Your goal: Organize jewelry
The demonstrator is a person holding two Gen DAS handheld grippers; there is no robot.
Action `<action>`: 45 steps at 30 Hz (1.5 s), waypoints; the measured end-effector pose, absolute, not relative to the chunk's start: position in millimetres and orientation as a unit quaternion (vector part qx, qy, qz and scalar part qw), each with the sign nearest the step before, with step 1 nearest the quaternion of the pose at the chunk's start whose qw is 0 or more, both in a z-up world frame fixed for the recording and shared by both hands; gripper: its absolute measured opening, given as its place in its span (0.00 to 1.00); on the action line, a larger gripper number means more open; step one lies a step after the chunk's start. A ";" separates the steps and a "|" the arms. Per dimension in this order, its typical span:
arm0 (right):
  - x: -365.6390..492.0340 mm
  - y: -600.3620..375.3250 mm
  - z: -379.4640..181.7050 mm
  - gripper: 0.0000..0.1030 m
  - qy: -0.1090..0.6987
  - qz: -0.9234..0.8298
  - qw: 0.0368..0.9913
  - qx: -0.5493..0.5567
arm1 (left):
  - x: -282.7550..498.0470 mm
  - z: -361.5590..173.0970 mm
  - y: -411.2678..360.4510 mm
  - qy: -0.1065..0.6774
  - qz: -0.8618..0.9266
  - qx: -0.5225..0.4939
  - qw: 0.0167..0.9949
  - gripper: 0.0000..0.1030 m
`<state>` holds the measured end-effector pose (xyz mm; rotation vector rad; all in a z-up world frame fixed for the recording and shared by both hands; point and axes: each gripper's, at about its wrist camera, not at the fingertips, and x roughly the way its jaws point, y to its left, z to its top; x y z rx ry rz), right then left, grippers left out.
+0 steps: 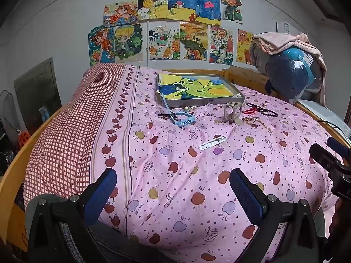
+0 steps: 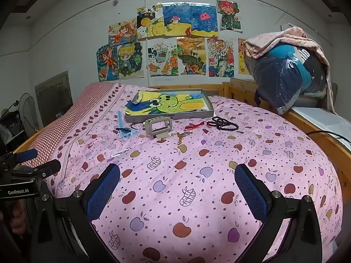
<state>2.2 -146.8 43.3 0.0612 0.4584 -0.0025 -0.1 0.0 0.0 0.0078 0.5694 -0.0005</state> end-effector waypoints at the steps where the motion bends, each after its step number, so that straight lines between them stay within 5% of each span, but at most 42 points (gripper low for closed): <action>1: 2.2 -147.0 43.2 0.99 0.227 -0.001 0.973 0.031 | -0.1 -0.1 0.0 0.281 0.000 0.004 0.960 1.00; 45: 3.8 -149.0 39.8 0.99 0.230 -0.001 0.973 0.033 | -0.1 0.2 0.5 0.284 -0.001 0.003 0.959 1.00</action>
